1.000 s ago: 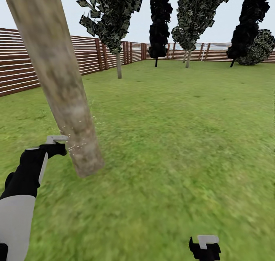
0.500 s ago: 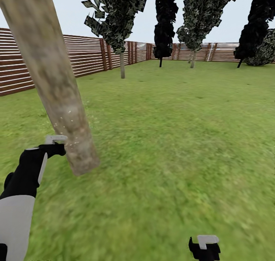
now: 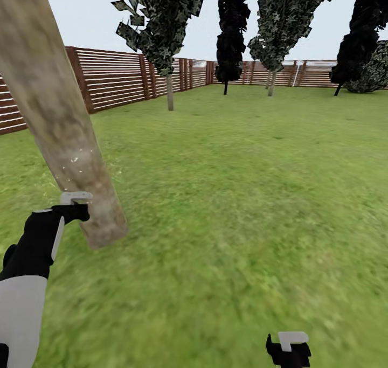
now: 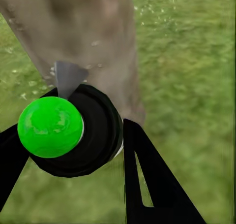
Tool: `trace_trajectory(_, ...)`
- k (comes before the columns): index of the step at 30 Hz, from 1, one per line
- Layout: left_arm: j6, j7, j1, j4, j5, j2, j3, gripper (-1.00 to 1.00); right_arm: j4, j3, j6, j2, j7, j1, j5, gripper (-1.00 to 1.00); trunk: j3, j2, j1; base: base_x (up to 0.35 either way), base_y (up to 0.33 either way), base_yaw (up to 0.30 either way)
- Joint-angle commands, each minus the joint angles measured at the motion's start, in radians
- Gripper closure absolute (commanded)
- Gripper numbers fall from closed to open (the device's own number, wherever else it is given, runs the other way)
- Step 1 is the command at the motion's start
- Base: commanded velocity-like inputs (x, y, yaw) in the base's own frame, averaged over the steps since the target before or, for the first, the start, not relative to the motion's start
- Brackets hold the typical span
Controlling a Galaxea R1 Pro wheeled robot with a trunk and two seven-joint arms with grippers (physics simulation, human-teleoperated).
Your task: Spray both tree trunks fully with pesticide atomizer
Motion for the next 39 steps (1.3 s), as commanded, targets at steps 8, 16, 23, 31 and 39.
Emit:
trace_trajectory(8, 0.005, 0.004, -0.001, 0.001, -0.011, 0.009, 0.017, 1.00, 0.002, -0.008, -0.003, 0.002, -0.003, -0.001, 0.010, -1.00, -0.001, 0.000, 0.000, 0.138, -0.275, 0.265)
trace_trajectory(16, -0.007, 0.099, 0.001, 0.102, -0.063, 0.004, 0.083, 1.00, 0.003, -0.008, -0.003, 0.001, -0.003, -0.001, 0.012, -1.00, -0.001, 0.000, 0.000, 0.170, -0.251, 0.135)
trace_trajectory(23, -0.010, 0.099, -0.001, 0.100, -0.066, 0.023, 0.122, 1.00, 0.001, -0.008, -0.003, 0.000, -0.003, -0.001, 0.011, -1.00, -0.001, 0.000, 0.000, 0.215, -0.215, 0.000)
trace_trajectory(31, -0.011, 0.104, -0.001, 0.095, -0.063, -0.021, 0.124, 1.00, 0.002, -0.008, -0.002, 0.002, -0.003, -0.001, 0.010, -1.00, -0.001, 0.000, 0.000, 0.027, -0.267, 0.185)
trace_trajectory(39, -0.014, 0.107, -0.001, 0.105, -0.070, -0.009, 0.132, 1.00, 0.003, -0.008, -0.003, -0.002, -0.003, -0.001, 0.010, -1.00, -0.001, 0.000, 0.000, 0.181, -0.214, 0.141)
